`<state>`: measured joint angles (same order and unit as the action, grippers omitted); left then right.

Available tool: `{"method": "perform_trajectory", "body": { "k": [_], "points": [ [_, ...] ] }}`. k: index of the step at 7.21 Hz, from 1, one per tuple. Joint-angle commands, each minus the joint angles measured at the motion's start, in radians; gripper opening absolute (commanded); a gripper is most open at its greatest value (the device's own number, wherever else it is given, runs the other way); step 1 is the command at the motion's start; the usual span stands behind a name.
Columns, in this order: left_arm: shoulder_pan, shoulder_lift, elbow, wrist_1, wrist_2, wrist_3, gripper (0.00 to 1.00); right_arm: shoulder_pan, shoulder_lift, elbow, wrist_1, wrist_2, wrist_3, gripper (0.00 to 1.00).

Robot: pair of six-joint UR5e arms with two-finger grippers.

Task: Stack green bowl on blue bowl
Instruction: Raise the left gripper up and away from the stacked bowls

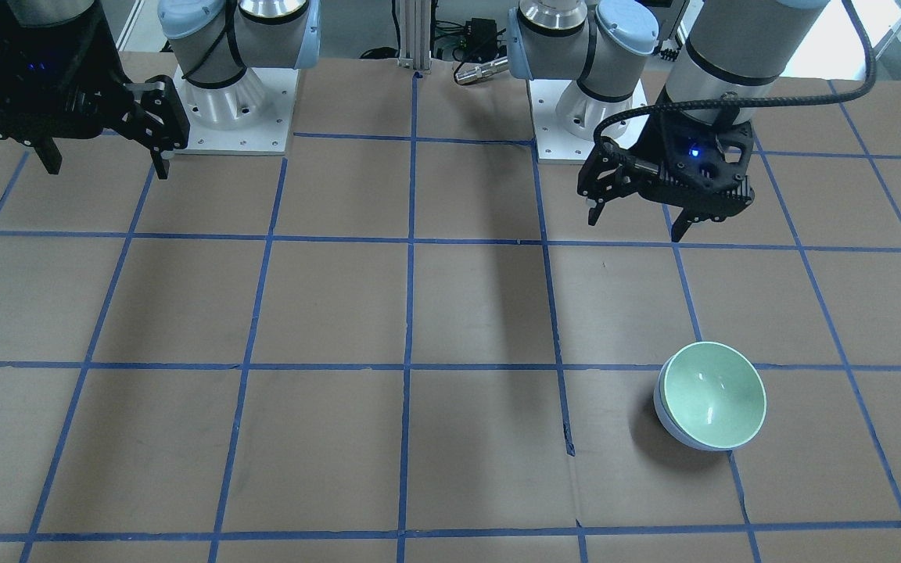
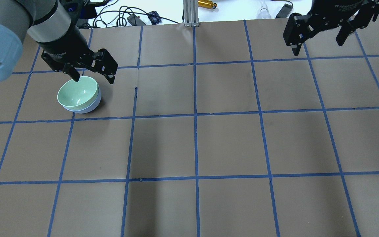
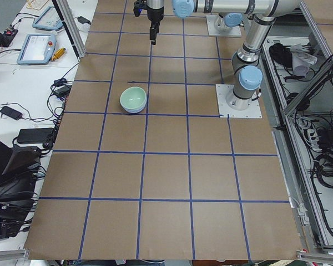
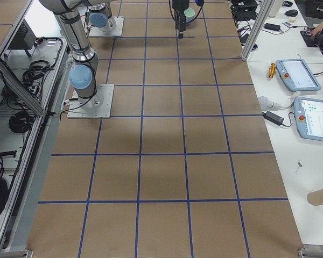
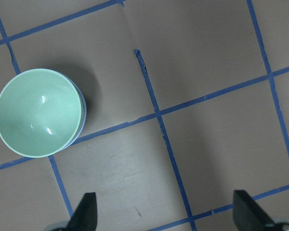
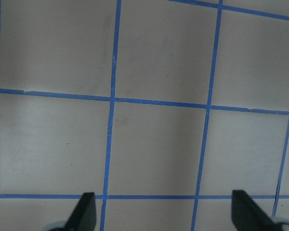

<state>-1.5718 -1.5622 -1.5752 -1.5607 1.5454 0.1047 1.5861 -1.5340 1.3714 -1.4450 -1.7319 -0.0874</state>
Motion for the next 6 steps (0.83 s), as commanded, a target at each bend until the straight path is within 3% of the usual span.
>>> {"method": "perform_trajectory", "body": {
  "k": [1, 6],
  "points": [
    [-0.004, 0.022, 0.003, -0.038, 0.018, -0.065, 1.00, 0.000, 0.000, 0.000, 0.000, 0.000, 0.000, 1.00],
    [-0.002, 0.028, 0.003, -0.038, 0.035, -0.065, 1.00, 0.000, 0.000, 0.000, 0.000, 0.000, 0.000, 1.00]
  ]
}}
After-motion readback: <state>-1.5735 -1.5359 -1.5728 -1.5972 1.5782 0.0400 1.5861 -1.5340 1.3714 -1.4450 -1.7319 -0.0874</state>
